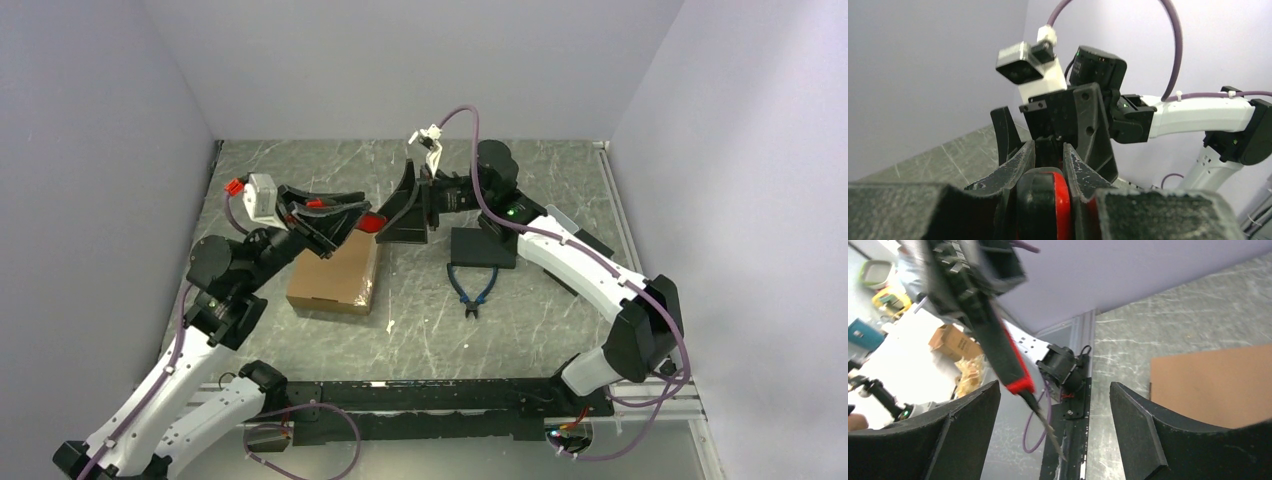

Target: Unpack the express box

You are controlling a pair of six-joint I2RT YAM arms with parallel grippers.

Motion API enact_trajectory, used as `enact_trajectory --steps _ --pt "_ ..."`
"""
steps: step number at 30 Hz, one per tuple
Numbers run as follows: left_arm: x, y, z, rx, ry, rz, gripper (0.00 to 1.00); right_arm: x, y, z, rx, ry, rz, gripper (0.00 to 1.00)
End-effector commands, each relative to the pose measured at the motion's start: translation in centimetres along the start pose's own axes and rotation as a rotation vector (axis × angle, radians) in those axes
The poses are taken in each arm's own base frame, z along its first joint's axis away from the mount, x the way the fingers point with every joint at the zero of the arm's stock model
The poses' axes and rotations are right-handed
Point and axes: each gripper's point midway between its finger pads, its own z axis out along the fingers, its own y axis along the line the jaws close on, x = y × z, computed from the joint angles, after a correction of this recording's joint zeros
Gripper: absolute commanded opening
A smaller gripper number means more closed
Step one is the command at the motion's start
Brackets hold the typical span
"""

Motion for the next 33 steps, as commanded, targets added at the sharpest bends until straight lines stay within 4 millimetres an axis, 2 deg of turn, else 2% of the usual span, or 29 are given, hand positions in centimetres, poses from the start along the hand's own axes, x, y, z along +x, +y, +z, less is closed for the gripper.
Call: enact_trajectory --steps 1,7,8,11,13,14,15,16,19,20,23,25,28,31,32,33 --pt "-0.9 -1.8 0.1 0.074 0.002 -0.046 0.00 -1.3 4.6 -0.2 -0.187 -0.002 -0.112 0.82" --pt "-0.1 -1.8 0.4 0.076 0.038 -0.100 0.00 -1.2 5.1 0.4 -0.182 0.010 -0.151 0.81" --pt "0.0 -1.8 0.4 0.072 0.041 -0.104 0.00 -1.2 5.1 0.5 -0.183 0.012 -0.146 0.79" --pt "-0.1 -1.7 0.3 0.063 0.040 -0.119 0.00 -1.2 5.1 0.8 -0.190 0.007 -0.142 0.63" --pt "-0.1 -1.8 0.3 0.062 0.047 -0.132 0.00 -1.3 5.4 1.0 -0.202 0.000 -0.137 0.48" --pt "0.0 -1.8 0.3 0.057 0.055 -0.142 0.00 -1.3 5.6 1.0 -0.212 -0.002 -0.136 0.30" --pt "0.1 -1.7 0.3 0.046 0.070 -0.152 0.00 -1.3 5.7 1.0 -0.219 -0.006 -0.139 0.05" --pt "0.4 -1.5 0.3 0.027 0.097 -0.168 0.03 -1.2 5.6 0.9 -0.218 -0.002 -0.136 0.00" --pt "0.8 -0.8 0.0 -0.048 0.169 -0.201 0.49 -1.0 5.0 0.4 -0.175 -0.003 -0.163 0.00" --pt "1.1 -0.8 -0.2 -0.057 0.189 -0.210 0.56 -0.9 5.0 0.4 -0.173 -0.003 -0.168 0.00" --pt "1.6 -1.2 -0.8 -0.057 0.212 -0.240 0.67 -0.5 5.6 0.2 -0.217 0.012 -0.167 0.00" --pt "1.6 -1.3 -1.0 -0.056 0.210 -0.252 0.71 -0.4 5.4 0.2 -0.211 0.013 -0.165 0.00" --pt "1.9 -1.5 -1.0 -0.053 0.233 -0.265 0.71 -0.5 5.2 0.2 -0.197 0.011 -0.167 0.00" --pt "2.1 -1.8 -0.8 -0.027 0.237 -0.282 0.58 -0.5 5.6 0.2 -0.220 0.009 -0.164 0.00" --pt "2.2 -1.8 -0.7 -0.022 0.235 -0.289 0.55 -1.1 7.4 -0.5 -0.239 -0.003 -0.197 0.00" --pt "2.2 -1.9 -0.5 -0.015 0.235 -0.294 0.51 -0.4 5.9 0.2 -0.233 0.018 -0.159 0.00"
